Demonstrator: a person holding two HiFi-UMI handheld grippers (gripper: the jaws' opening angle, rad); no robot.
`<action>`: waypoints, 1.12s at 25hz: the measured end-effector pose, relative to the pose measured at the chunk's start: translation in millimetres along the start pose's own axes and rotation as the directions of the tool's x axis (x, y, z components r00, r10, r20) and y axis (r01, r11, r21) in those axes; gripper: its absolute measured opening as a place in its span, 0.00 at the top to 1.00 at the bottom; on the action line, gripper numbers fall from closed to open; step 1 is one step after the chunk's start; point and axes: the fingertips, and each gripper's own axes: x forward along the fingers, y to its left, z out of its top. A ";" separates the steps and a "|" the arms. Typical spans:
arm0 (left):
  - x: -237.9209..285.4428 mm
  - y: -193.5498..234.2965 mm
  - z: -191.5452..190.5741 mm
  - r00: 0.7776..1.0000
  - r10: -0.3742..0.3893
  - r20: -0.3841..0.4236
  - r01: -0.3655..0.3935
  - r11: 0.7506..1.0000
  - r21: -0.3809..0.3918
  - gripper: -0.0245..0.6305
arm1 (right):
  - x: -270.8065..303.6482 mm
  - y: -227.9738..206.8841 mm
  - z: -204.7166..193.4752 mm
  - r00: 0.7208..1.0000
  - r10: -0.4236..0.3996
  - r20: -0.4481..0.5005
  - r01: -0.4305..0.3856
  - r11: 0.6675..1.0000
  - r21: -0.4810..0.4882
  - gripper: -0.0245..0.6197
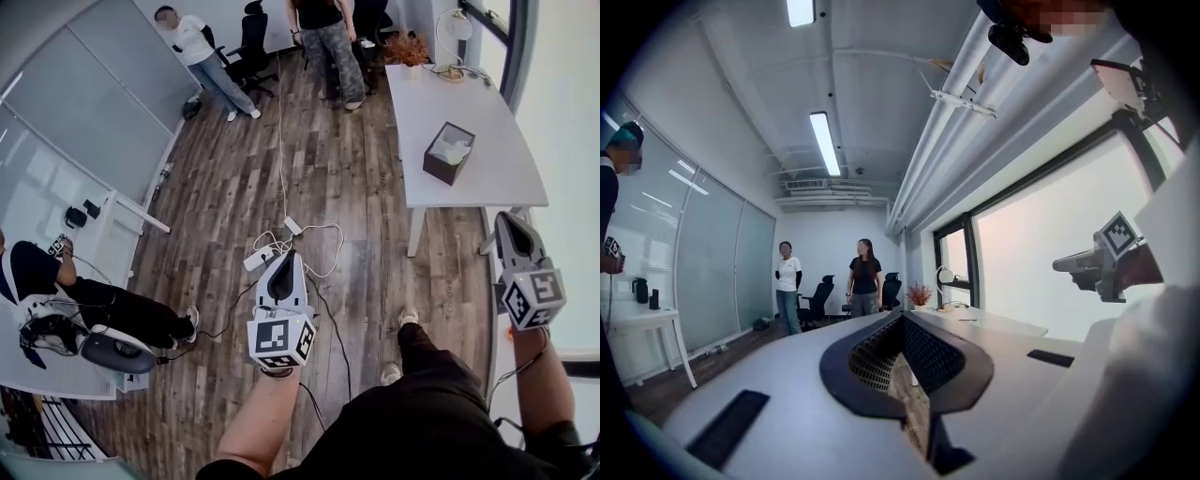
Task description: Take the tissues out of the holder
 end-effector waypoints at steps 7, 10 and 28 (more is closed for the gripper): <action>47.3 23.6 1.4 1.000 0.017 -0.003 -0.017 1.000 0.013 0.96 | 60.7 -8.4 0.9 1.000 0.016 0.007 -0.016 1.000 0.005 0.95; 75.9 31.9 6.9 1.000 0.025 -0.004 -0.025 0.999 0.022 0.96 | 93.1 -19.3 1.8 1.000 0.025 0.004 -0.025 1.000 0.009 0.95; 273.8 51.6 42.1 0.998 0.063 -0.006 -0.062 0.995 0.072 0.96 | 285.5 -119.3 6.8 0.999 0.033 0.017 -0.034 0.995 0.089 0.95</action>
